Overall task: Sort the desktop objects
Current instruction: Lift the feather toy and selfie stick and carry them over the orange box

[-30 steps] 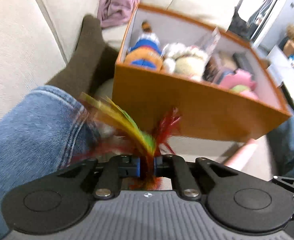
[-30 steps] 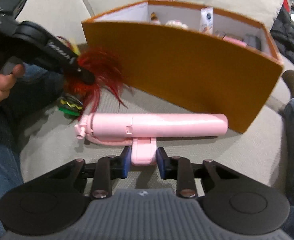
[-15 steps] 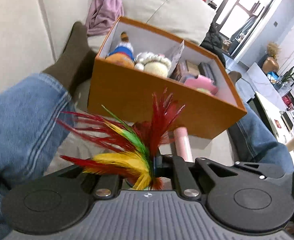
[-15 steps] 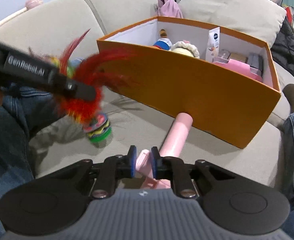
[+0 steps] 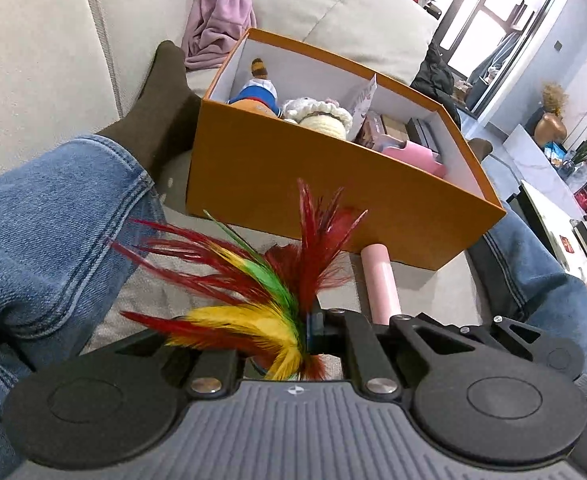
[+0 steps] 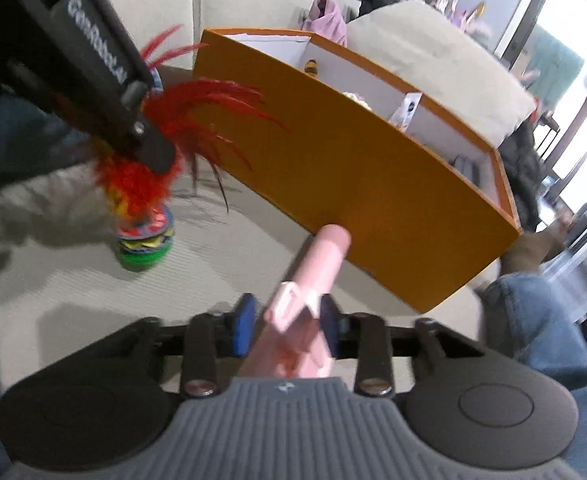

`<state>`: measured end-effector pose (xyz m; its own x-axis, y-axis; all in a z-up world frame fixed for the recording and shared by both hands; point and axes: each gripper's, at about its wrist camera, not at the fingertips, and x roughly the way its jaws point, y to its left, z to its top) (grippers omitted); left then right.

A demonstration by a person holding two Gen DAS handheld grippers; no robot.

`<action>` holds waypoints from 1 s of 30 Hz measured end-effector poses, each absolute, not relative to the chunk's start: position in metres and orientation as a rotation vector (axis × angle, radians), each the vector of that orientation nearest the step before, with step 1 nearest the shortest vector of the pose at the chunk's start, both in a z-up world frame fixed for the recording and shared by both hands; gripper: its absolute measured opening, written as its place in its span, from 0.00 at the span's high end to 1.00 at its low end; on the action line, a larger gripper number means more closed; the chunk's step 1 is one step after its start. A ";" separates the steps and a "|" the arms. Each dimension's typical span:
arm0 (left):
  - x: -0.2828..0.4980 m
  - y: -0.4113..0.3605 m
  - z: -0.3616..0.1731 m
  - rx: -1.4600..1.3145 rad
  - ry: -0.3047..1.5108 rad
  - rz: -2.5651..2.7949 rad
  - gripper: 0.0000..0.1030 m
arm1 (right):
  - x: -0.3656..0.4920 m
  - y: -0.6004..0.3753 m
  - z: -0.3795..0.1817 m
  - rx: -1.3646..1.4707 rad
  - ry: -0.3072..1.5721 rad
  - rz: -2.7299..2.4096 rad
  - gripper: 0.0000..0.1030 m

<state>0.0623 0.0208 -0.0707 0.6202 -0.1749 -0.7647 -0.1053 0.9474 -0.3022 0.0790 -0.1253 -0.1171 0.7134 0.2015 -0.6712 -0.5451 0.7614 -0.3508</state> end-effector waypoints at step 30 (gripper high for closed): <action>0.044 0.022 -0.015 -0.317 0.790 -0.151 0.90 | 0.077 -0.195 -0.025 -0.817 0.540 0.730 0.94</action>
